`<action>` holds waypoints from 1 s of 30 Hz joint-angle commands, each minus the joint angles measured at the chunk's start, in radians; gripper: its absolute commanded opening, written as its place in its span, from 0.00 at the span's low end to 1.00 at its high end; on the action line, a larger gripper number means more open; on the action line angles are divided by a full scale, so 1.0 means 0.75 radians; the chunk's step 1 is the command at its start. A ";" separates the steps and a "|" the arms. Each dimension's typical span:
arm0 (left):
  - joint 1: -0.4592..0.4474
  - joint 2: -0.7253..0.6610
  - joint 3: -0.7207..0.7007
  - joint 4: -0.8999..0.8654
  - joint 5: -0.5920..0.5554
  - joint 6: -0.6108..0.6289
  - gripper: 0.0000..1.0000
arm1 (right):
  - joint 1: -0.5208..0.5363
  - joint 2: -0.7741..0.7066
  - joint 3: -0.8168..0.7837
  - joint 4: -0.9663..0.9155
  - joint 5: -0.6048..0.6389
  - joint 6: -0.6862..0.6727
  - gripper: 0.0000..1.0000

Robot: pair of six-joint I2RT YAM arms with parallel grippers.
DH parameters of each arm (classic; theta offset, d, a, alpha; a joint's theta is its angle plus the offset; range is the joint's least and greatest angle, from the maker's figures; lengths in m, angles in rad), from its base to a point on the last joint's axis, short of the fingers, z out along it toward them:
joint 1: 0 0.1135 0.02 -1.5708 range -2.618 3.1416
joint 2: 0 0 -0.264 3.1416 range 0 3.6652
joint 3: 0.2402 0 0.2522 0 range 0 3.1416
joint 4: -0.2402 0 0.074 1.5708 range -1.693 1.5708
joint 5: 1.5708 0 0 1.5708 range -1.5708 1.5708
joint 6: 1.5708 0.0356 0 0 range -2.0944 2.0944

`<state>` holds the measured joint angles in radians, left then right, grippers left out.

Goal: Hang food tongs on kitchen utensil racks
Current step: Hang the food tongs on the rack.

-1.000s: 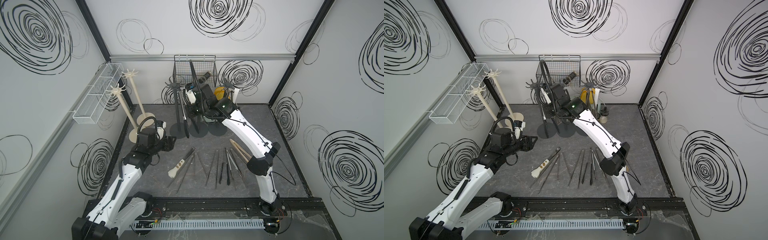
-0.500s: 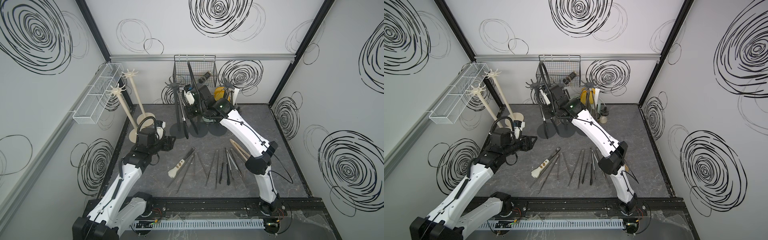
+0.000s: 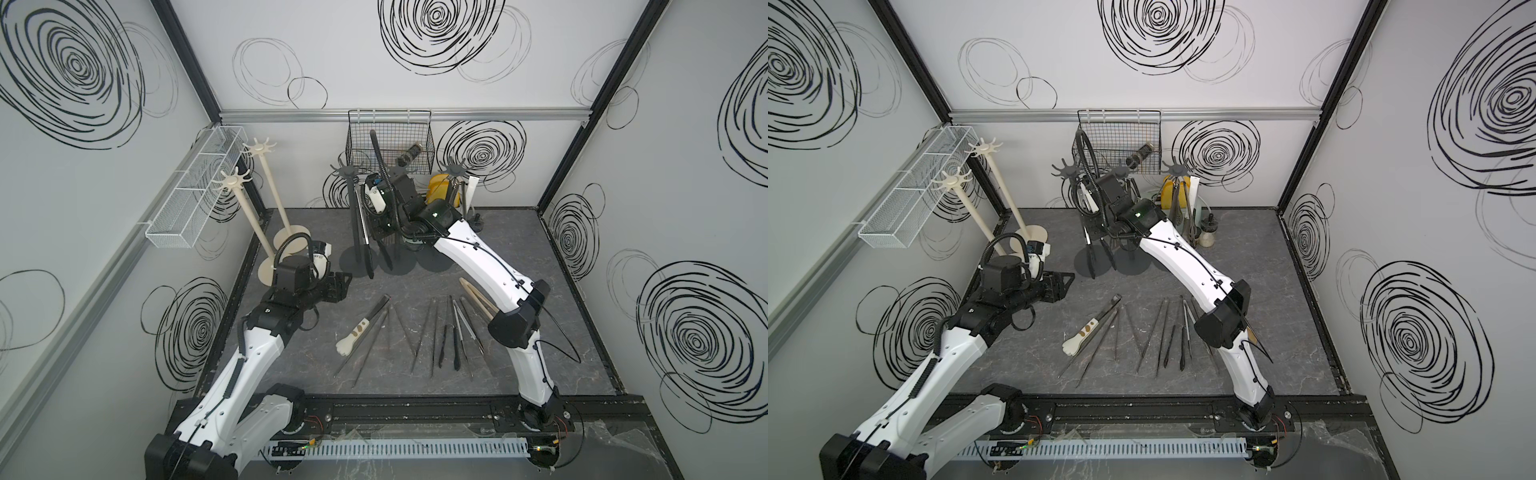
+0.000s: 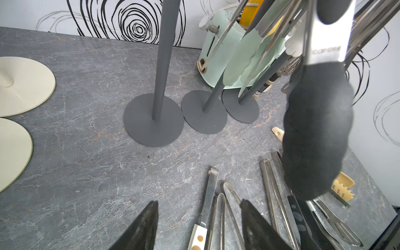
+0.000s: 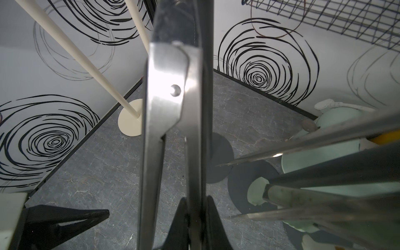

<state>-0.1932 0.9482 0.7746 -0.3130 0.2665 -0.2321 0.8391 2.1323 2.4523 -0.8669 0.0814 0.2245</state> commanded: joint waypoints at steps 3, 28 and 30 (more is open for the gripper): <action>0.012 -0.006 -0.010 0.051 0.019 0.009 0.64 | -0.018 0.008 -0.018 -0.019 -0.012 0.028 0.14; 0.025 0.010 -0.006 0.051 0.026 0.012 0.64 | -0.047 0.051 -0.020 0.102 -0.094 0.036 0.23; 0.028 0.008 -0.008 0.050 0.025 0.011 0.64 | -0.047 0.051 -0.023 0.106 -0.096 0.038 0.23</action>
<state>-0.1822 0.9501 0.7738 -0.3126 0.2703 -0.2321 0.8085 2.1643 2.4413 -0.8059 0.0193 0.2440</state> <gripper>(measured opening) 0.640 0.227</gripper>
